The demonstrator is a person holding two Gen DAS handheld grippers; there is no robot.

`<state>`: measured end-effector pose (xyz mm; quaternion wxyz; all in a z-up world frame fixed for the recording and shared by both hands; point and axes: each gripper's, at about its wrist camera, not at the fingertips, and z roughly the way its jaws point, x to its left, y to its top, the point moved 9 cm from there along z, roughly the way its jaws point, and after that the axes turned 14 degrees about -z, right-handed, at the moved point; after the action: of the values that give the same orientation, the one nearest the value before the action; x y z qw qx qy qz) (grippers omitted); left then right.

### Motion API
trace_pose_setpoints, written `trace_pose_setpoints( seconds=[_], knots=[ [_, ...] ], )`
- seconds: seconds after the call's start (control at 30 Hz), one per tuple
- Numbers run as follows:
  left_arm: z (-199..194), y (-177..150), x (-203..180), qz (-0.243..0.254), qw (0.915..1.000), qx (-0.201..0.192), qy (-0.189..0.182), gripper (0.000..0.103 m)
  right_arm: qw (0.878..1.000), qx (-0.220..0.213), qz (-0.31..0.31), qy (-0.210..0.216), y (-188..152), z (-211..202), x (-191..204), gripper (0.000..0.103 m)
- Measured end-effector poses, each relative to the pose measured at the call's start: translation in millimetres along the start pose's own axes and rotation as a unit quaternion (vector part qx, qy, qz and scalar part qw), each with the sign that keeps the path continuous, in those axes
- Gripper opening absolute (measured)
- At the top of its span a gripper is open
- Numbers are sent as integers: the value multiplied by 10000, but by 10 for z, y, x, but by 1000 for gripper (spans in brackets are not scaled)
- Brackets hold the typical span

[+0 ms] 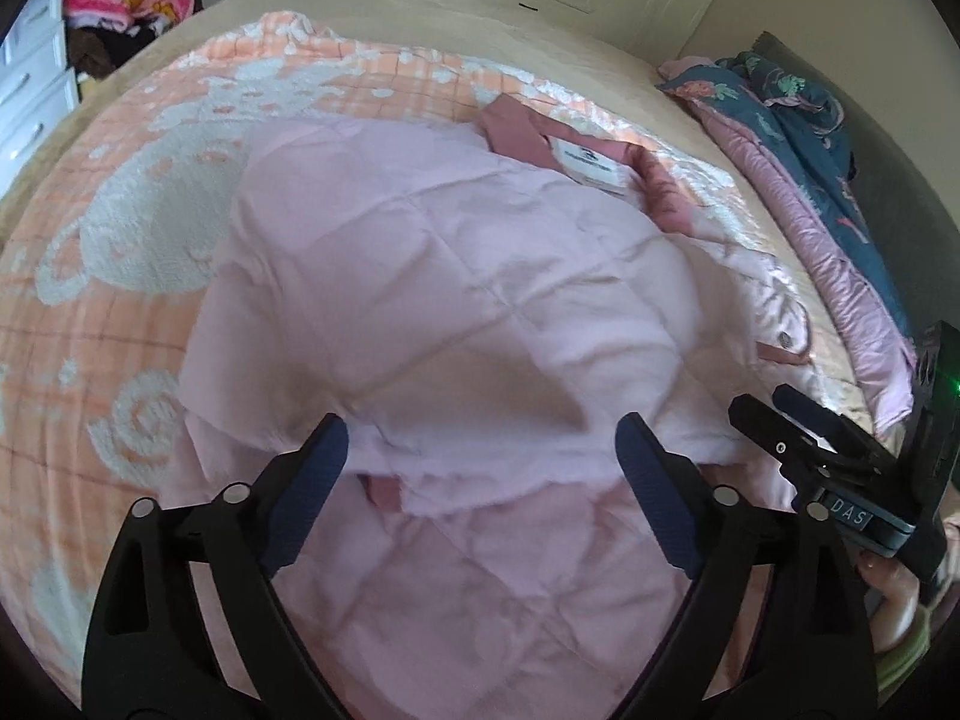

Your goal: Fold large clothes

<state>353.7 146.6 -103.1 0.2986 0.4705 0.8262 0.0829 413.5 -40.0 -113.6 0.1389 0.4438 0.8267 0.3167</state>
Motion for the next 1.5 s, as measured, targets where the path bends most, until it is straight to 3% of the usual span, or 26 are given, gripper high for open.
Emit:
trace_pose_setpoints(
  seconds=[0.1, 0.63, 1.5],
  knots=[
    [-67, -56, -55, 106, 9999, -42, 81, 94, 9999, -80, 134, 28, -27, -144, -5, 96],
    [-486, -183, -25, 273, 9993, -200, 140, 94, 9980, -540, 327, 10, 28, -794, 32, 97],
    [-1358, -412, -398, 929, 9916, -842, -315, 94, 9920, -1245, 171, -130, -71, -1885, 236, 97]
  ],
)
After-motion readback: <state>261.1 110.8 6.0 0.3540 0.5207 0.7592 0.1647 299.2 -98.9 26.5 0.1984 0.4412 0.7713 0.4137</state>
